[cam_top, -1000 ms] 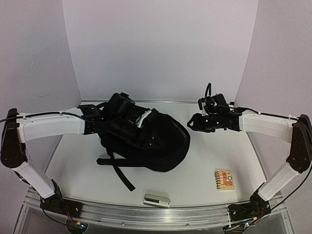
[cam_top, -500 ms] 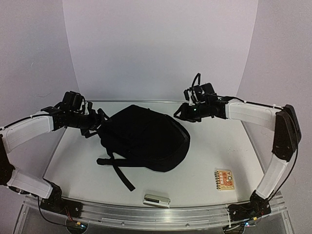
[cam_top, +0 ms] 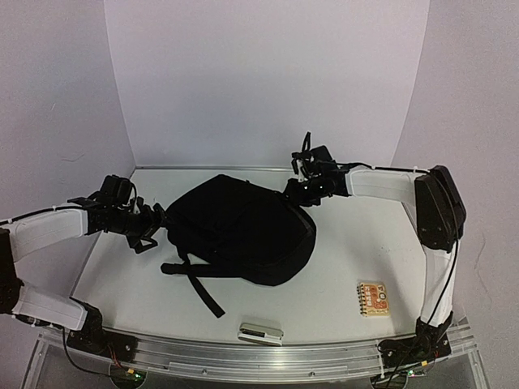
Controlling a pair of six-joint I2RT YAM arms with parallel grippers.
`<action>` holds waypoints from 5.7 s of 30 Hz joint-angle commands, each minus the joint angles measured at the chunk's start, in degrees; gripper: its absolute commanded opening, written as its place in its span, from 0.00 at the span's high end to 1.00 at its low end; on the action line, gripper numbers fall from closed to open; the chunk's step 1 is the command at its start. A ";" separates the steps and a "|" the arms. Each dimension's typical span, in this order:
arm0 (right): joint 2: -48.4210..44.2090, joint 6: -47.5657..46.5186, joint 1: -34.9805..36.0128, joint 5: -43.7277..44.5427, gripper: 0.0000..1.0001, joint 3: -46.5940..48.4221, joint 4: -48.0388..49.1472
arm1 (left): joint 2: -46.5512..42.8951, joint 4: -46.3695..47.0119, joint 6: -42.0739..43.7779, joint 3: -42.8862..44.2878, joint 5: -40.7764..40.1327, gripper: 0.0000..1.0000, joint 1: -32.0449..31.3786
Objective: Pack the student bag
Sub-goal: Zip the student bag at the center of the board.
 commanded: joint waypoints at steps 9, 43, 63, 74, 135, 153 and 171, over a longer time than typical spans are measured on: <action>6.20 -3.68 0.35 3.11 0.74 6.79 0.21 | 2.48 19.84 -8.49 -6.63 5.00 0.17 0.08; 8.52 -10.68 2.28 26.14 1.00 10.52 0.16 | 8.79 24.11 -10.03 -5.02 2.91 1.00 0.06; -11.18 -2.08 2.26 8.01 1.00 -12.98 -0.74 | 4.18 12.83 -3.44 1.08 -2.20 1.00 2.21; -22.35 -1.20 2.43 -5.31 1.00 -22.74 -7.23 | 8.05 6.71 2.79 6.81 -4.53 0.90 2.54; -36.33 9.66 15.60 -12.34 1.00 -31.21 -9.79 | 57.78 -2.68 43.85 62.45 -23.05 1.00 -24.74; -37.62 14.31 12.67 2.06 0.51 -27.89 -10.86 | 37.56 -1.73 38.02 47.30 -13.09 0.31 -27.61; -35.31 9.79 1.33 0.41 0.46 -31.87 -5.93 | 32.98 -8.26 17.91 45.86 -17.87 0.35 -47.76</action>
